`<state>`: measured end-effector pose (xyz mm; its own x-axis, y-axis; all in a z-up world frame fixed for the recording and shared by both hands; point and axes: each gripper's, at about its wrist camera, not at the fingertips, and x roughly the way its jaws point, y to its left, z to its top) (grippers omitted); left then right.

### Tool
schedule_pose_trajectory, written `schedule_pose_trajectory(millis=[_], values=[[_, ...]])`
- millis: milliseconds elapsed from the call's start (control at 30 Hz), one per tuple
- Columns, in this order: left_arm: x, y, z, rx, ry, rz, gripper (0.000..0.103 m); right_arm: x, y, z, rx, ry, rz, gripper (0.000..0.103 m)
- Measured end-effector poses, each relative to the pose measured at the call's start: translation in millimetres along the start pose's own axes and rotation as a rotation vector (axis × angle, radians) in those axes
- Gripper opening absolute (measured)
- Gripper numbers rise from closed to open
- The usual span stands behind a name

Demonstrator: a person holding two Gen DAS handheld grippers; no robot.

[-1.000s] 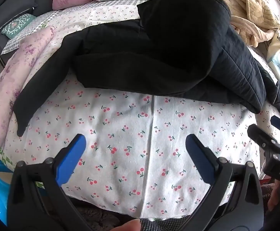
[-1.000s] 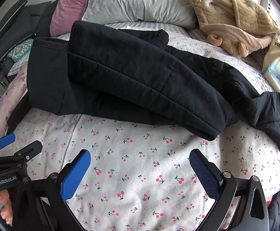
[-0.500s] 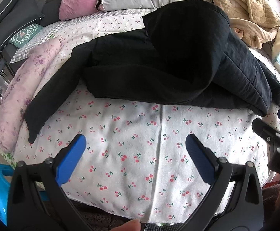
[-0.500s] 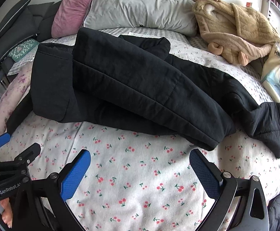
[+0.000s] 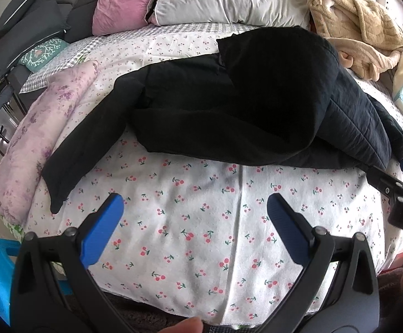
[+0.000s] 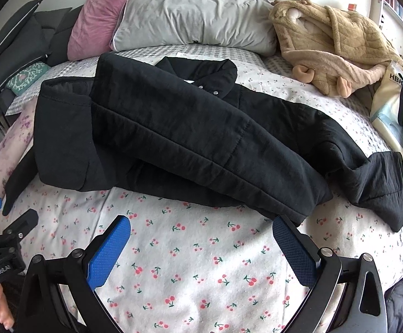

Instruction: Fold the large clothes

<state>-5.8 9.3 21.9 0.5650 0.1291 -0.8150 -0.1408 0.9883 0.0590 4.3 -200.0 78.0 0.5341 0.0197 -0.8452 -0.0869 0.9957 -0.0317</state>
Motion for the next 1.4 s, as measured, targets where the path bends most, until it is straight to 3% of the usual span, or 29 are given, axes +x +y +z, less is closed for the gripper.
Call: schedule_pose_trajectory(millis=[1400], values=[[2.1,-3.8,-2.2,0.014,0.014,-0.002,0.103,8.2,-6.3,-3.2,0.010,0.025,0.006,0.103]])
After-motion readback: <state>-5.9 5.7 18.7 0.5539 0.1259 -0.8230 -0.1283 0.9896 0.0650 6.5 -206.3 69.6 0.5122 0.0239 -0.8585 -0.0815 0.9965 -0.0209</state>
